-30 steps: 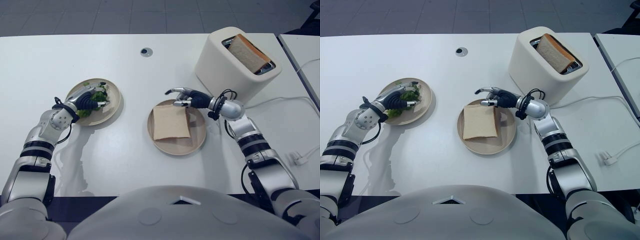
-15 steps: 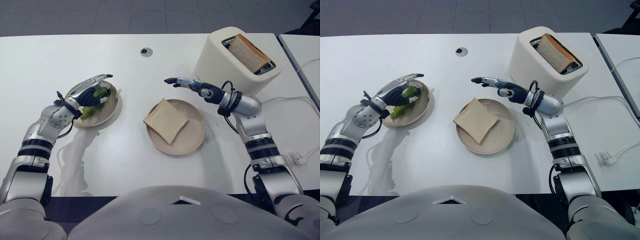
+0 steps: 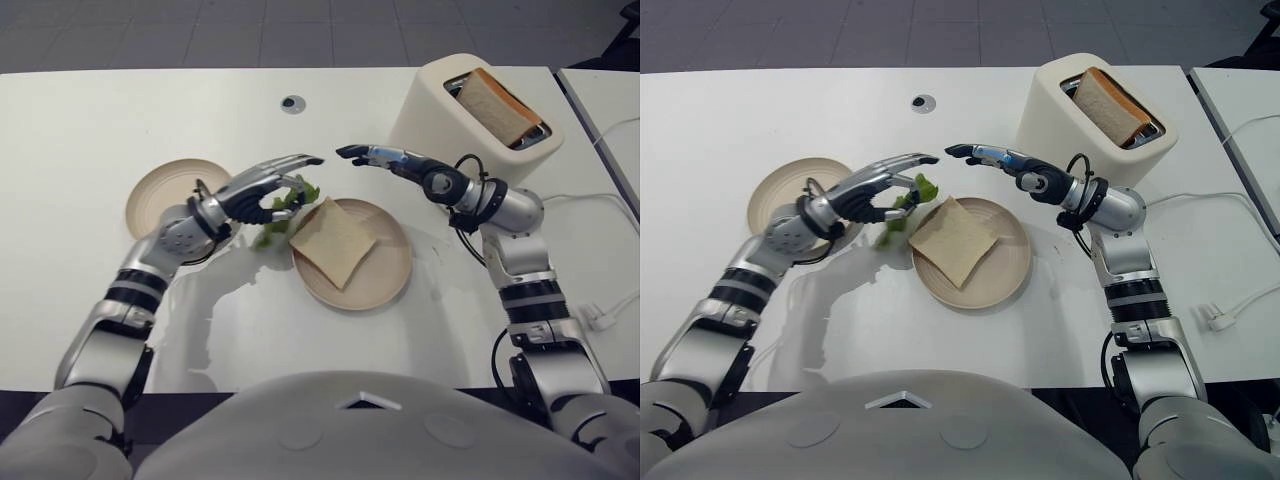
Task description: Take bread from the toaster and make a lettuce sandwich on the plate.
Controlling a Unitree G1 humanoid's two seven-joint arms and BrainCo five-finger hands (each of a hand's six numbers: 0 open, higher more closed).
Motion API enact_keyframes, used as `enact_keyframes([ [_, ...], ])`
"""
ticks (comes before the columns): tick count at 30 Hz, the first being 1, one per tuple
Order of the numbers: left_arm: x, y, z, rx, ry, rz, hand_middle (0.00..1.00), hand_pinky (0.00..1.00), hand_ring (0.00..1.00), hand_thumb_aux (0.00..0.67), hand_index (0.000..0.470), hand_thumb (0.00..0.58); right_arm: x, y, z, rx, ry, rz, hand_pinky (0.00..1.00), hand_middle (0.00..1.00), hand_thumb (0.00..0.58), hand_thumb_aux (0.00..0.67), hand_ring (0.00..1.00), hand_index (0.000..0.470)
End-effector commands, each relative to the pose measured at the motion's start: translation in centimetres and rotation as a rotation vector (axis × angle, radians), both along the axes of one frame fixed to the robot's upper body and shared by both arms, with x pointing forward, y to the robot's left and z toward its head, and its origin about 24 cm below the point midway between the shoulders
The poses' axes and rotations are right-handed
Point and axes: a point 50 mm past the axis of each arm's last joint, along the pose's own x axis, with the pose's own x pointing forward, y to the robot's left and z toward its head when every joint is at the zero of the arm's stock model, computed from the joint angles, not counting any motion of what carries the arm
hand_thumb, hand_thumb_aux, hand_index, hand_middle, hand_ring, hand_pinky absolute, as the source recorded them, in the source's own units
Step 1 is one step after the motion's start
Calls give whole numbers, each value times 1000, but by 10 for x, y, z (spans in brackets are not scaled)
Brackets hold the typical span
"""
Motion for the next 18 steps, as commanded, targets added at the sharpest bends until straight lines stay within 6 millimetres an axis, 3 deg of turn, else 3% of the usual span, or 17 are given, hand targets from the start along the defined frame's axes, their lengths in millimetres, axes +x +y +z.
enact_keyframes([
  [1,-3,-47,-18,17,45,-117,0,0,0,670,470,580,0,-1,6,13,-10,7,0,0,0,0,0,0],
  [7,-13,-70,-28,31,87,-239,0,0,0,670,470,580,2,-6,10,8,-23,-20,0,0,0,0,0,0],
  [18,-18,-78,-23,-34,99,-300,0,0,0,670,470,580,6,-17,17,-24,-64,-61,0,0,0,0,0,0],
])
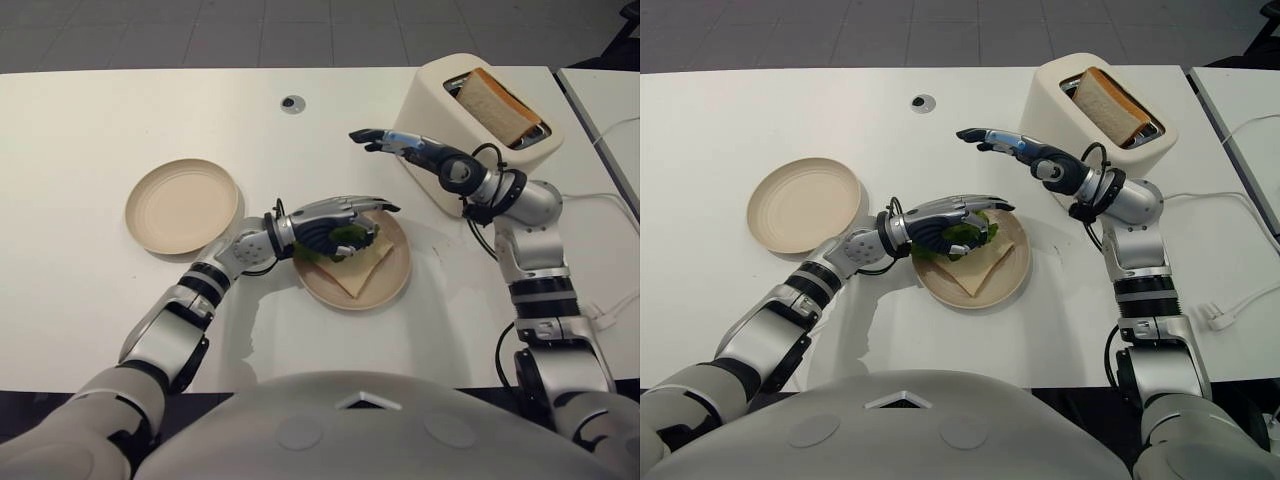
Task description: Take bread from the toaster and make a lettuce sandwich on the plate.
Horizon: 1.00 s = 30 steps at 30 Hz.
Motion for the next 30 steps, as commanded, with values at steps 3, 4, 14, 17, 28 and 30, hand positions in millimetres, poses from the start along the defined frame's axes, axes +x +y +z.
enact_keyframes([
  [3,0,-3,1,-15,23,-26,0,0,0,470,330,528,-1,-4,6,-33,-32,-4,0,0,0,0,0,0],
  [4,-1,-3,2,-25,26,-30,0,0,0,397,278,484,-1,-4,8,-35,-41,-11,0,0,0,0,0,0],
  [14,10,5,14,-117,21,40,0,0,0,0,0,0,19,-70,85,-250,-519,-630,0,0,0,0,0,0],
  [17,14,16,19,-152,6,83,0,0,0,0,0,0,25,-108,91,-547,-594,-858,0,0,0,0,0,0],
  [28,29,53,27,-157,-16,217,0,0,0,0,0,0,30,-125,32,-884,-369,-768,78,78,27,16,78,11],
  [30,28,53,27,-156,-19,213,0,0,0,0,0,0,31,-125,39,-843,-391,-779,373,373,580,670,373,470],
])
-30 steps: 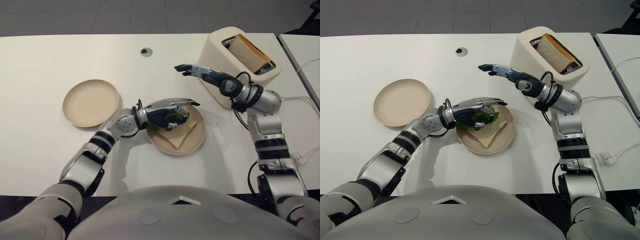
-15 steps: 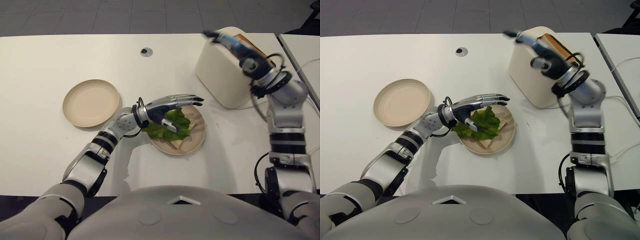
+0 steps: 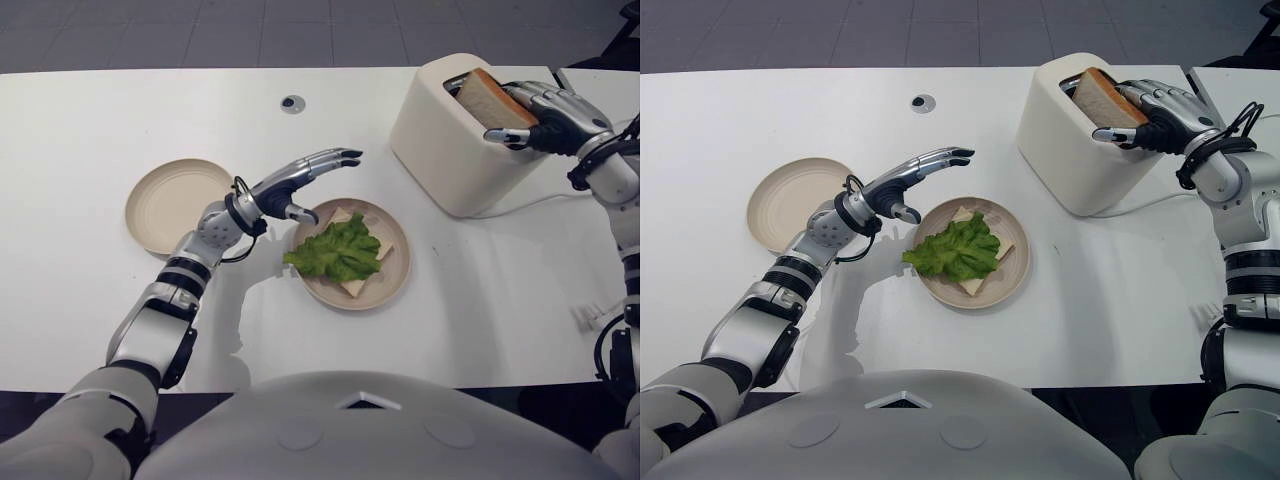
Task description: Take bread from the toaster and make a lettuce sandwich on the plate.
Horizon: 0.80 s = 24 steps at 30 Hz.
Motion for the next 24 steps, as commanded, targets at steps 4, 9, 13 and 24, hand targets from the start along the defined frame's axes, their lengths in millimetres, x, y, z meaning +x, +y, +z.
enact_keyframes([
  [4,3,2,2,5,-8,5,0,0,0,0,0,0,3,3,49,116,-275,40,1000,1000,580,670,1000,470],
  [9,3,3,3,-1,-13,13,0,0,0,0,0,0,-1,8,76,212,-508,87,1000,1000,580,670,1000,470],
  [13,2,5,6,-30,-26,15,0,0,0,0,0,0,-16,23,98,431,-601,260,1000,1000,580,670,1000,470],
  [24,-3,65,64,-416,-132,96,0,0,0,0,0,0,-35,96,-14,744,454,712,1000,1000,580,670,1000,470],
])
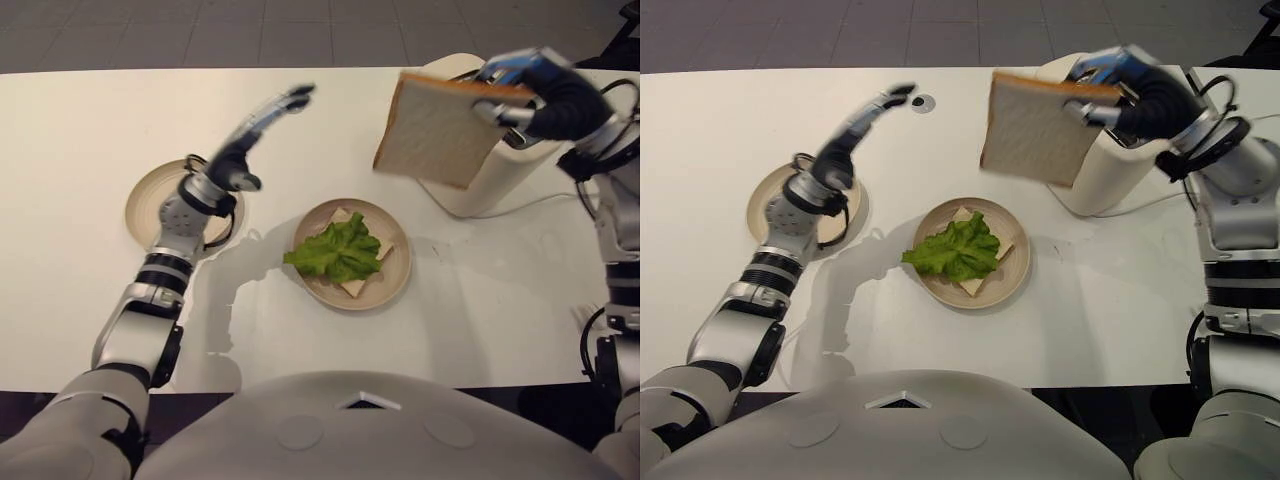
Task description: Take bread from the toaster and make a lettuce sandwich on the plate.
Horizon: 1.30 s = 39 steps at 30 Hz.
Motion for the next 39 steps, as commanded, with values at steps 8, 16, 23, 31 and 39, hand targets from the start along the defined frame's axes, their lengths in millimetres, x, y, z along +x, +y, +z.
enact_keyframes([
  [8,-41,-20,-12,26,130,-413,0,0,0,0,0,0,15,63,-83,-229,435,450,1000,1000,580,670,1000,470],
  [16,-63,-33,-44,251,275,-615,0,0,0,0,0,0,40,104,-99,-453,465,551,1000,1000,580,670,1000,470],
  [23,-69,-40,-57,347,320,-651,0,0,0,0,0,0,54,125,-108,-608,425,523,1000,1000,580,670,1000,470],
  [31,-39,-46,-109,661,505,-377,0,0,0,0,0,0,66,135,-111,-753,351,461,1000,1000,580,670,1000,470],
  [39,-38,-40,-143,870,594,-291,0,0,0,0,0,0,79,147,-102,-666,157,292,404,404,0,0,404,0],
])
